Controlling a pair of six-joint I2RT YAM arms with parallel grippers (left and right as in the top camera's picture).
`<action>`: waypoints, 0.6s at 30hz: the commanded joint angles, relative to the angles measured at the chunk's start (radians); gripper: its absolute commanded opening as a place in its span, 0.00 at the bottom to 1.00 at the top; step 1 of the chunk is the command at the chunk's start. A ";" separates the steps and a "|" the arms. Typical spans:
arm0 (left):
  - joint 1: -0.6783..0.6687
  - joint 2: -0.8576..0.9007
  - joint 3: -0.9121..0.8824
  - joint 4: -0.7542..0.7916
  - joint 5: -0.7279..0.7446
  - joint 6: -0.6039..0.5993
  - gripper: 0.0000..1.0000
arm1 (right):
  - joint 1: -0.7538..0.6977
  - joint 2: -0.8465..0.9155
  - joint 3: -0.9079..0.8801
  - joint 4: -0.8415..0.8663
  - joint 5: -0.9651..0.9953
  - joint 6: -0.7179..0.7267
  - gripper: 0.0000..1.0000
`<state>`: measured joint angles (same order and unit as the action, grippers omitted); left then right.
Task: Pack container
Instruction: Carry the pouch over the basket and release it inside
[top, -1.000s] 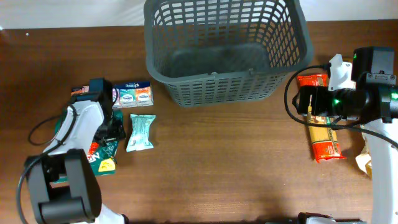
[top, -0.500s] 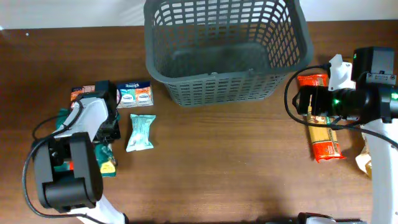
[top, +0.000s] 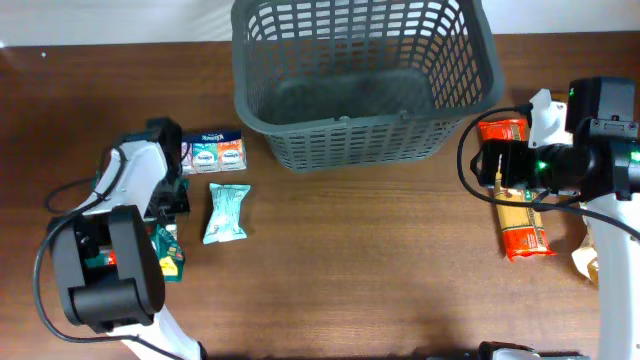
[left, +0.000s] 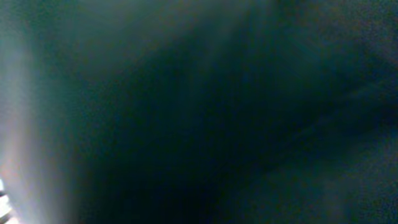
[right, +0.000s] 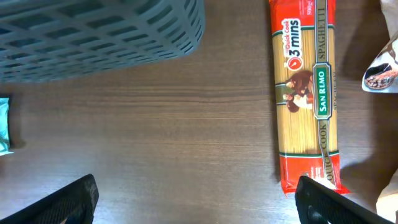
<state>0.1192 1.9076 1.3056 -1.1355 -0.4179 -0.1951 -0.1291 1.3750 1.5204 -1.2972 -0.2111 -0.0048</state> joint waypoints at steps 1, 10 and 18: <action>-0.003 -0.060 0.128 -0.045 0.056 0.010 0.02 | 0.005 -0.021 0.017 -0.009 -0.013 -0.005 0.99; -0.003 -0.259 0.474 -0.153 0.065 0.051 0.02 | 0.005 -0.021 0.017 -0.028 -0.013 -0.005 0.99; -0.036 -0.377 0.730 0.002 0.377 0.423 0.02 | 0.005 -0.021 0.017 -0.032 -0.014 -0.005 0.99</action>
<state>0.1116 1.5951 1.9514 -1.1992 -0.1902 0.0223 -0.1291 1.3735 1.5204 -1.3289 -0.2111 -0.0040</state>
